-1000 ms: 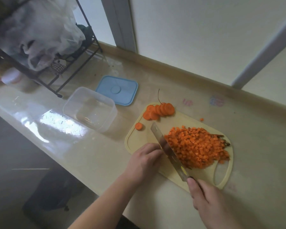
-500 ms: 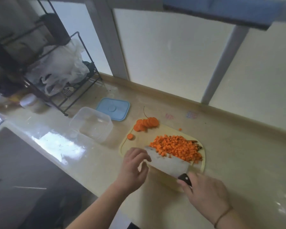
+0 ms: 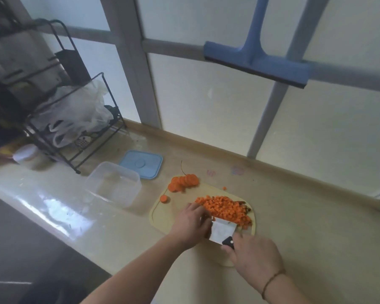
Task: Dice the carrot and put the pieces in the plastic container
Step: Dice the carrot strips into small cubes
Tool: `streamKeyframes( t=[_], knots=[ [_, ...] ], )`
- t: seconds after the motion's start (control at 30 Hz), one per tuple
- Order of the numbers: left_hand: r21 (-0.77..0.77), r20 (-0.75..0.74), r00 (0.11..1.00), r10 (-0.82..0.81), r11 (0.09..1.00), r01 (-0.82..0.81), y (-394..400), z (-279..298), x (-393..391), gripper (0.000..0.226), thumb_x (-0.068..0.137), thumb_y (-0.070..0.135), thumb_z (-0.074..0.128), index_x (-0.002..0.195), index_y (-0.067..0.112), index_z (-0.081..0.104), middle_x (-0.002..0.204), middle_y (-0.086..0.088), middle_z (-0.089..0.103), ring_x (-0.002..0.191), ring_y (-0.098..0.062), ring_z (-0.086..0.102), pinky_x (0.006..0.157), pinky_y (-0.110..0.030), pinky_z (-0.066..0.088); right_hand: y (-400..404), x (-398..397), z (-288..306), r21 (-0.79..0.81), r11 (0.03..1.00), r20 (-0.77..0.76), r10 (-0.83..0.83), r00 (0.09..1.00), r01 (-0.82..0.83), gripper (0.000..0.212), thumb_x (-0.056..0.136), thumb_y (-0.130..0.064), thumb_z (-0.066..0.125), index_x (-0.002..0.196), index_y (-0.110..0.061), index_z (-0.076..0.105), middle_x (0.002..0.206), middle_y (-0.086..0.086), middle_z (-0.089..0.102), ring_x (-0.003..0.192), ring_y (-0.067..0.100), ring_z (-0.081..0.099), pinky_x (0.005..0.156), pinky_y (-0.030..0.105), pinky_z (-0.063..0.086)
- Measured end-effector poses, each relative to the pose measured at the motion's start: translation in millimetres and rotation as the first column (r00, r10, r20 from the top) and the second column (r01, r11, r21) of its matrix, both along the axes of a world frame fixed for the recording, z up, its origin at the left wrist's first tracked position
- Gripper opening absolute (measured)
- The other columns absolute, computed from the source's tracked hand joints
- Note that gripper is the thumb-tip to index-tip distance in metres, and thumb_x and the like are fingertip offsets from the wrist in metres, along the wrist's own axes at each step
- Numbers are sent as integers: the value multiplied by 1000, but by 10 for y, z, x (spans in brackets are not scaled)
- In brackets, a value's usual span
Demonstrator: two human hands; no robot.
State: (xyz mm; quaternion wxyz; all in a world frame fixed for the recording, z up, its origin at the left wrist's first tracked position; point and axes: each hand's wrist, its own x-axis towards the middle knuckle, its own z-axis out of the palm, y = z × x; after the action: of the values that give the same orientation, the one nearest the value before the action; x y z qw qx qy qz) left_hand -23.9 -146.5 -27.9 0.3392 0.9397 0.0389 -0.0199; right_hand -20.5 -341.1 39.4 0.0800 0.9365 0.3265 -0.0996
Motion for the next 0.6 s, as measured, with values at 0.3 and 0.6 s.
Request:
streamKeyframes(
  t=[0.3, 0.6],
  knots=[
    [-140, 51, 999, 2, 990, 6, 288, -49, 261, 10, 90, 20, 71, 99, 16, 74, 99, 8, 58, 90, -11, 54, 79, -24, 43, 209, -148, -49, 22, 991, 42, -134, 990, 133, 55, 96, -64, 23, 110, -24, 58, 103, 0, 68, 92, 22, 68, 62, 33, 35],
    [-142, 32, 970, -240, 960, 242, 673, -91, 240, 20, 89, 8, 63, 104, 14, 74, 102, -1, 69, 96, -16, 61, 81, -18, 43, 267, -269, -88, 45, 980, 105, -199, 974, 195, 59, 84, -63, 29, 75, -22, 71, 53, 3, 62, 40, 23, 58, 37, 28, 35]
  ],
)
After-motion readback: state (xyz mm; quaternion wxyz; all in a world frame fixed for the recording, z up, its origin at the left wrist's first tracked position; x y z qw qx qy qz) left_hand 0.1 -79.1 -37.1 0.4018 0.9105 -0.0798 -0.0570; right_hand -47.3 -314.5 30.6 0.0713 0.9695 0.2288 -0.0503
